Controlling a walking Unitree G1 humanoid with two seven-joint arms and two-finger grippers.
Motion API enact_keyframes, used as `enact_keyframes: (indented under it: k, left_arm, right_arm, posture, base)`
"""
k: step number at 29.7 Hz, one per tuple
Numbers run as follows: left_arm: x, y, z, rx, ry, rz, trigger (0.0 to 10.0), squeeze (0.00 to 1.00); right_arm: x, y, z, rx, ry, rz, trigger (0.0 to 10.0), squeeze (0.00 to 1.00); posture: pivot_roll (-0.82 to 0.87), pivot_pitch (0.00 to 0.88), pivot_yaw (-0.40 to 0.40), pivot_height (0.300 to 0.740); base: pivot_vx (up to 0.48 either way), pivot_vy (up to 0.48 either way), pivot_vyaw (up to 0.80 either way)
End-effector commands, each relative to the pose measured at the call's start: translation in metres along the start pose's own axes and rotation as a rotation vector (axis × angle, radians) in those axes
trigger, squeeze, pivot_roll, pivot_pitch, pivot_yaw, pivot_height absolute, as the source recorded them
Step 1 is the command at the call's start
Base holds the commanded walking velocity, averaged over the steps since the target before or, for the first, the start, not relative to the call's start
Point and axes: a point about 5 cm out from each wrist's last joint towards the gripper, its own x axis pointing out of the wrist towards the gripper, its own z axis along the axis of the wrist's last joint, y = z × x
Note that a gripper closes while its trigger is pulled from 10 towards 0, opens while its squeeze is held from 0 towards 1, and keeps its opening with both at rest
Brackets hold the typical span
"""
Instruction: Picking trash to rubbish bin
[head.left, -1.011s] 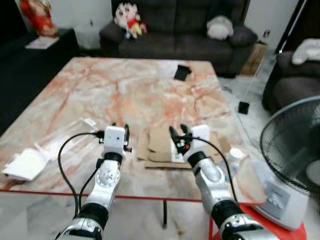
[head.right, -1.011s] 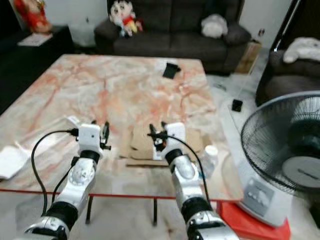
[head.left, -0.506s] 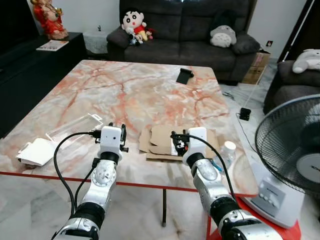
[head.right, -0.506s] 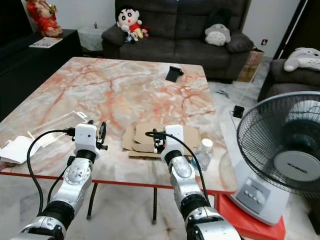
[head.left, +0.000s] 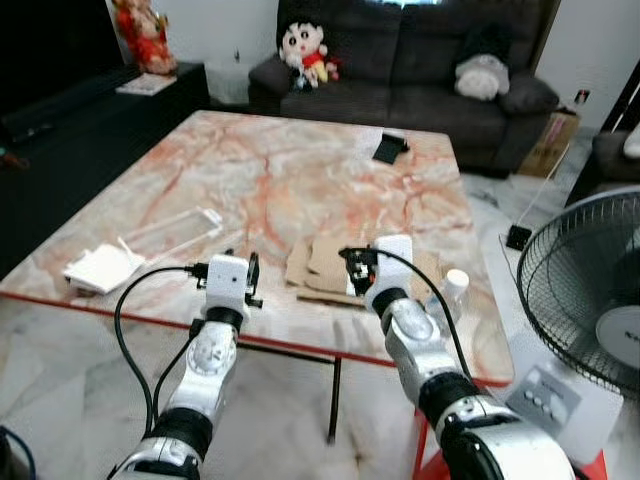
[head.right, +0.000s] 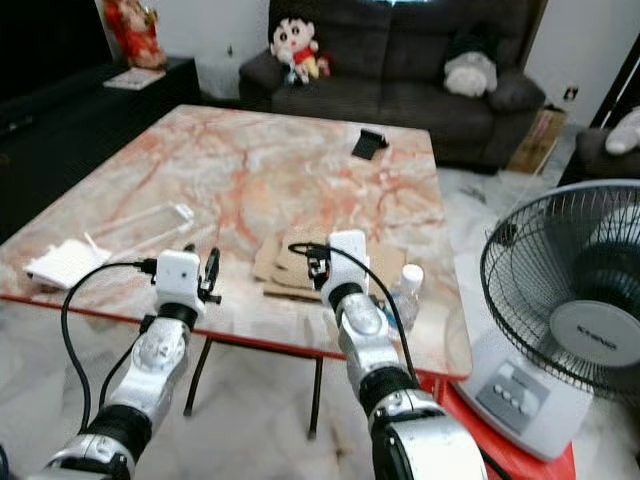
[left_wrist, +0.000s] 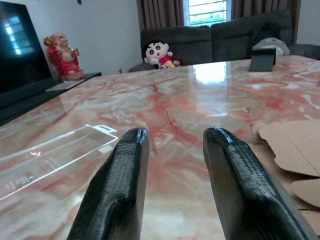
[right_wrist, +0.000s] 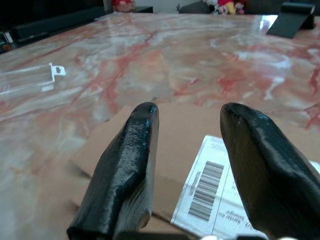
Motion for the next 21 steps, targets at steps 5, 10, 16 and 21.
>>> enact_keyframes:
  k: [5,10,16,21]
  left_arm:
    - [-0.001,0.003,0.002,0.002,-0.006,0.002,10.0,0.0]
    - [-0.004,0.004,0.001,0.005,-0.007,0.002,10.0,0.0]
    - [-0.011,0.006,0.001,0.013,-0.01,-0.005,10.0,0.0]
    - [-0.022,0.018,0.002,0.04,-0.009,0.002,10.0,0.0]
  right_arm:
    - [0.007,0.007,0.012,-0.012,-0.01,0.017,10.0,0.0]
    - [0.011,0.01,0.017,-0.021,-0.015,0.025,10.0,0.0]
    - [0.012,0.009,0.018,-0.047,-0.005,0.012,10.0,0.0]
    - [0.011,0.004,0.017,-0.05,0.001,-0.018,10.0,0.0]
  posture:
    - [0.06,0.0,-0.057,0.74]
    - [0.08,0.0,-0.057,0.74]
    - [0.09,0.0,-0.055,0.74]
    - [0.11,0.034,-0.049,0.74]
  base:
    - [0.0,0.0,0.0]
    - [0.0,0.0,0.0]
    - [0.0,0.0,0.0]
    - [0.0,0.0,0.0]
